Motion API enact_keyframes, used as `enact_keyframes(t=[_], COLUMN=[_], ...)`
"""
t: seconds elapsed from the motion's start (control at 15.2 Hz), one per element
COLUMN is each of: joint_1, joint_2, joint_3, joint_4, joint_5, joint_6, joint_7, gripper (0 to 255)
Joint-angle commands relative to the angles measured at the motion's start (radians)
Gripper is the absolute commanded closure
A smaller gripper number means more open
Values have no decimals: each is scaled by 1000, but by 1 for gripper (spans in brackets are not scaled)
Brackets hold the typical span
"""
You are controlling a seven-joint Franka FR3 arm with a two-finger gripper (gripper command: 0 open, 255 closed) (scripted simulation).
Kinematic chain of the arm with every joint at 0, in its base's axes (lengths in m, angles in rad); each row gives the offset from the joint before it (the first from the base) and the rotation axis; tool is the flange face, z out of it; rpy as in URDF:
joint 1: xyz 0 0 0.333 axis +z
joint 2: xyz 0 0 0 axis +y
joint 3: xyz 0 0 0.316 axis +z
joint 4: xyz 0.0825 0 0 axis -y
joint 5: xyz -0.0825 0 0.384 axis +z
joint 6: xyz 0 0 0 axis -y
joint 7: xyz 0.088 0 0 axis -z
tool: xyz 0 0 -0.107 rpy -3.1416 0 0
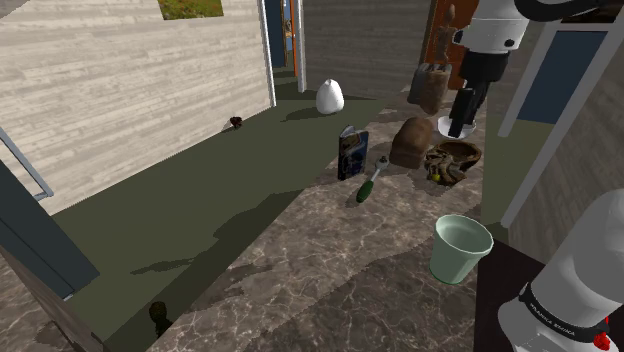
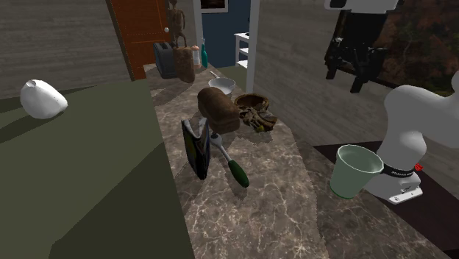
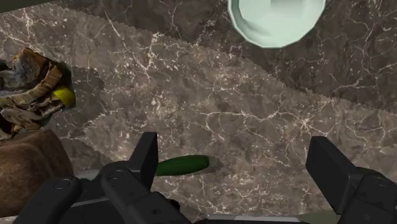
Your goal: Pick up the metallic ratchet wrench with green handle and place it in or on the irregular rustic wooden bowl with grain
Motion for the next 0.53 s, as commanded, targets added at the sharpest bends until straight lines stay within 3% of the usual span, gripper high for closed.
enact_keyframes(t=[0.0,0.46], joint_1=[0,-62], joint_2=[0,205], joint_3=[0,77], joint_4=[0,-21], joint_5=[0,40], joint_6=[0,222], joint_7=[0,259], gripper=[0,0])
